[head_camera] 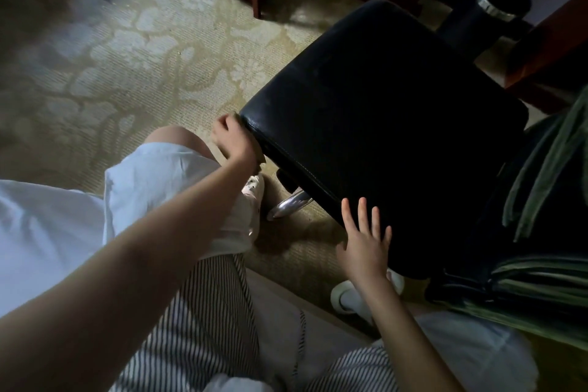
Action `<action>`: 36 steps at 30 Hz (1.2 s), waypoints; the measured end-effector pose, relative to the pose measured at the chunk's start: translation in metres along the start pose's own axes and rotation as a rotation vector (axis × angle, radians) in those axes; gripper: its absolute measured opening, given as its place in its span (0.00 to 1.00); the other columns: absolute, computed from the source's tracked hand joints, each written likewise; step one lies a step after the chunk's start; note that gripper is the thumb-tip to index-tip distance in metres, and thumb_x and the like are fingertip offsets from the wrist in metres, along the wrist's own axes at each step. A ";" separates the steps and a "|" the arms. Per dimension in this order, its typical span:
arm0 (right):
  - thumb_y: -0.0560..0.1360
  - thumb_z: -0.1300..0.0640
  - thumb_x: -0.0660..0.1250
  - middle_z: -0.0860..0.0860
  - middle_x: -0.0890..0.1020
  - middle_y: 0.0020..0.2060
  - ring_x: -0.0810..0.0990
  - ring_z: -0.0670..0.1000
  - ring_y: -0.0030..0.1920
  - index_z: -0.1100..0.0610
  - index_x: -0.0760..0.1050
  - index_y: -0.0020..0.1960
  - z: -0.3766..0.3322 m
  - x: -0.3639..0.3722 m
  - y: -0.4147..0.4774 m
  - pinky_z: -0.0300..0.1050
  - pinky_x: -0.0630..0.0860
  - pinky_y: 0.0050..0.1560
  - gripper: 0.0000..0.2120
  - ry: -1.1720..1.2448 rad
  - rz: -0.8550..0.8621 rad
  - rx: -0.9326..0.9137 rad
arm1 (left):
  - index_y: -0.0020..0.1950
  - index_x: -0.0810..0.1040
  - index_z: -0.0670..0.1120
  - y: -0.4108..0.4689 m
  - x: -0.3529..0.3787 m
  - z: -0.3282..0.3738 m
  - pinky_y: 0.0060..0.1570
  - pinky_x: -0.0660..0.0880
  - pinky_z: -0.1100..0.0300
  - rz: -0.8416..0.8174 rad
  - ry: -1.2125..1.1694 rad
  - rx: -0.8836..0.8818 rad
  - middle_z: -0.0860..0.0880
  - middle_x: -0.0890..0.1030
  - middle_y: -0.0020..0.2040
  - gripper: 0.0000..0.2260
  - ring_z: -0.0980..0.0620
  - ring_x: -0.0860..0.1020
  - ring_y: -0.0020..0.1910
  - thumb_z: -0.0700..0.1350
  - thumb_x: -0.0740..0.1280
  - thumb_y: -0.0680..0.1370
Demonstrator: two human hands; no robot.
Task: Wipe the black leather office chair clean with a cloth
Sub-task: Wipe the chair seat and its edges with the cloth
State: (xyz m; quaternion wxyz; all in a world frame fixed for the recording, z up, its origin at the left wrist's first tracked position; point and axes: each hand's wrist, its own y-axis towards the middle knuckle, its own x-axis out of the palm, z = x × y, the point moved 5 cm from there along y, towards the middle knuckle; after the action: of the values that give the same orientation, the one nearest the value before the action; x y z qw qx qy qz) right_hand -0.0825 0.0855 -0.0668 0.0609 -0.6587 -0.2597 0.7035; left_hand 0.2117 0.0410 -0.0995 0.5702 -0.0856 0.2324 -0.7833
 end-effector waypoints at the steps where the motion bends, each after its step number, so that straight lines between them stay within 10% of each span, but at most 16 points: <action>1: 0.78 0.53 0.59 0.50 0.37 0.76 0.36 0.55 0.75 0.45 0.26 0.68 0.000 0.000 0.000 0.59 0.42 0.73 0.40 0.011 -0.005 0.001 | 0.54 0.74 0.44 0.005 0.003 0.000 0.59 0.69 0.56 -0.014 0.035 -0.008 0.44 0.75 0.57 0.09 0.49 0.73 0.52 0.44 0.58 0.78; 9: 0.78 0.52 0.58 0.51 0.36 0.76 0.35 0.57 0.75 0.46 0.27 0.71 -0.003 0.000 0.001 0.60 0.40 0.72 0.40 0.011 -0.038 0.019 | 0.56 0.72 0.39 -0.015 0.008 -0.009 0.47 0.61 0.70 -0.075 0.186 0.204 0.42 0.71 0.58 0.09 0.55 0.68 0.50 0.40 0.59 0.79; 18: 0.77 0.50 0.60 0.53 0.35 0.75 0.35 0.58 0.75 0.46 0.33 0.75 -0.007 -0.002 0.002 0.61 0.41 0.72 0.41 0.001 -0.086 0.024 | 0.56 0.70 0.41 -0.102 0.016 -0.059 0.62 0.65 0.59 -0.250 0.254 0.356 0.47 0.65 0.56 0.09 0.52 0.68 0.56 0.43 0.59 0.78; 30: 0.77 0.55 0.59 0.49 0.42 0.77 0.40 0.54 0.76 0.45 0.41 0.77 0.004 -0.005 0.005 0.55 0.43 0.73 0.36 0.108 -0.038 0.001 | 0.57 0.75 0.41 -0.180 0.015 -0.074 0.56 0.65 0.73 -0.761 0.416 0.576 0.48 0.68 0.55 0.09 0.56 0.68 0.54 0.38 0.63 0.77; 36: 0.78 0.59 0.58 0.47 0.45 0.77 0.41 0.49 0.76 0.45 0.45 0.77 0.015 -0.003 0.005 0.50 0.41 0.73 0.33 0.300 -0.041 -0.035 | 0.57 0.77 0.42 -0.123 0.016 -0.026 0.57 0.70 0.62 -0.449 0.411 0.745 0.44 0.72 0.58 0.10 0.55 0.69 0.55 0.37 0.65 0.76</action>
State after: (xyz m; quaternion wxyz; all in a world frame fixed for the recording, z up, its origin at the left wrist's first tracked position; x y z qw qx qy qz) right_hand -0.0950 0.0756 -0.0669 0.1018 -0.7519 -0.2732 0.5913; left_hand 0.0912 0.0627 -0.0680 0.3209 0.2330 0.0194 -0.9178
